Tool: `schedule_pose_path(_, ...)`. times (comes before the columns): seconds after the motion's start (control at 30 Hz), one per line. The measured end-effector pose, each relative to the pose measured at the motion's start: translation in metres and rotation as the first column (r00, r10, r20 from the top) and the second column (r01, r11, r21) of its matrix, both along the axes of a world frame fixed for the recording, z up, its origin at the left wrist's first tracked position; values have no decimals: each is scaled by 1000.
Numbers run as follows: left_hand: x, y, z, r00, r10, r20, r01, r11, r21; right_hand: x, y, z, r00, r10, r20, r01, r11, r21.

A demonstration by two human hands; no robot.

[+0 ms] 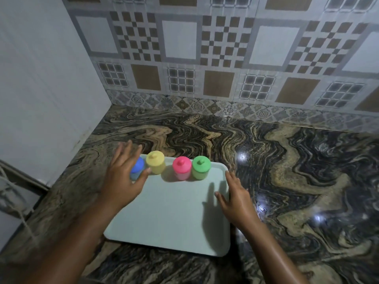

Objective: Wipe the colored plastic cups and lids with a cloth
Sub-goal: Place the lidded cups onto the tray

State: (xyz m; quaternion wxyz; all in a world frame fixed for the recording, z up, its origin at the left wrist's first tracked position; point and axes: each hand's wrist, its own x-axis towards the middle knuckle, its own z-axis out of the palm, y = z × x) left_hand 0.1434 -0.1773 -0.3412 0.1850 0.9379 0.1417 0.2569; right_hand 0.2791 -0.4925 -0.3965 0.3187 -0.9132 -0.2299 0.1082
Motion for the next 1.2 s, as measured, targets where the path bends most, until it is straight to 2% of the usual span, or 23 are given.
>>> schedule_pose_path(0.1,-25,15,-27,996,89,-19,-91,972,-217,-20,-10,-12,998,-37,-47,35,998,-47)
schedule_pose_path(0.17,-38,21,-41,991,111,-81,-131,944,-303,-36,-9,-15,994,-75,-84,70,996,-64)
schedule_pose_path(0.27,-47,23,-57,962,186,-202,-253,884,-393,-51,-6,-15,985,-158,-63,154,986,-61)
schedule_pose_path(0.33,-52,26,-66,912,237,-335,-368,836,-408,-56,-2,-14,981,-191,-36,188,980,-63)
schedule_pose_path(0.4,-55,30,-71,881,246,-405,-417,809,-415,-60,2,-13,970,-240,-19,239,969,-65)
schedule_pose_path(0.53,-60,41,-79,894,235,-382,-423,726,-542,-63,8,-16,939,-345,-4,344,937,-66)
schedule_pose_path(0.73,-56,61,-90,910,203,-361,-399,664,-632,-57,9,-8,896,-442,-43,443,896,23)
schedule_pose_path(0.9,-46,68,-92,919,183,-350,-383,633,-673,-49,10,-5,879,-466,-97,471,881,39)
schedule_pose_path(1.2,-12,86,-81,911,208,-356,-403,625,-668,-27,20,9,878,-468,-105,476,877,70)
